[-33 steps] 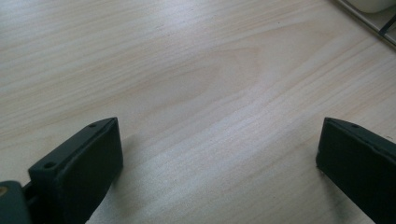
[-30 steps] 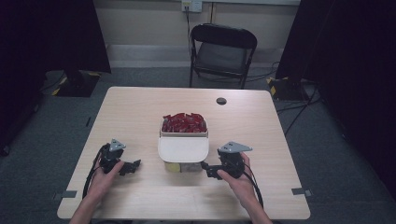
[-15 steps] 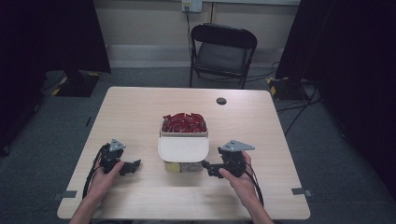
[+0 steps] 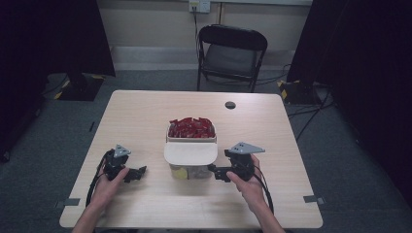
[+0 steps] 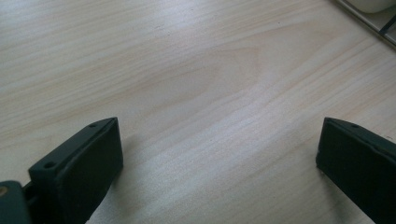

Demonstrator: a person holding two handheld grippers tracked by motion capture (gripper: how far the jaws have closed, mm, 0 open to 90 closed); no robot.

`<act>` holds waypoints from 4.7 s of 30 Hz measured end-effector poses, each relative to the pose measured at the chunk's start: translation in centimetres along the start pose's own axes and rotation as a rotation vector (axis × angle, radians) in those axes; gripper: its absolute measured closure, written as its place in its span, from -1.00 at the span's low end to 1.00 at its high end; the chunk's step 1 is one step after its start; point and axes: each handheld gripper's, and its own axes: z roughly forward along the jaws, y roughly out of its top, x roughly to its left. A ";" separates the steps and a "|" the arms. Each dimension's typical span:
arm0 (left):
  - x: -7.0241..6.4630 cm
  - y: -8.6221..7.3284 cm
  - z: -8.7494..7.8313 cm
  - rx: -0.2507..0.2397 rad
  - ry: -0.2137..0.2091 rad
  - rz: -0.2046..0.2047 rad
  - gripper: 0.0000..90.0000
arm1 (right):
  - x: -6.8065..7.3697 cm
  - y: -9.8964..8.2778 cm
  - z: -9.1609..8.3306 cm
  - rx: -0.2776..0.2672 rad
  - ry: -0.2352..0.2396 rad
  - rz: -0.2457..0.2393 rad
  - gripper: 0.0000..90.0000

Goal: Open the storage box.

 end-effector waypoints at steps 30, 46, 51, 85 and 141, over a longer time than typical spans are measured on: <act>0.0 0.0 -0.1 0.009 0.008 0.012 -1.00 | -1.3 3.5 1.6 -0.028 0.014 -0.022 -0.68; 0.0 -0.1 -0.1 0.006 0.008 0.005 -1.00 | -1.8 4.1 1.5 -0.061 0.000 0.011 -0.70; 0.0 -0.1 -0.2 0.007 0.008 0.006 -1.00 | -2.0 4.3 1.6 -0.067 -0.003 0.017 -0.70; -0.2 -0.1 -0.2 0.000 0.014 -0.001 -0.96 | -3.0 4.7 2.0 -0.107 -0.093 0.116 -0.74; -5.6 3.9 -4.9 -0.229 -0.248 0.099 -0.52 | -3.3 5.0 2.6 -0.109 -0.091 0.146 -0.92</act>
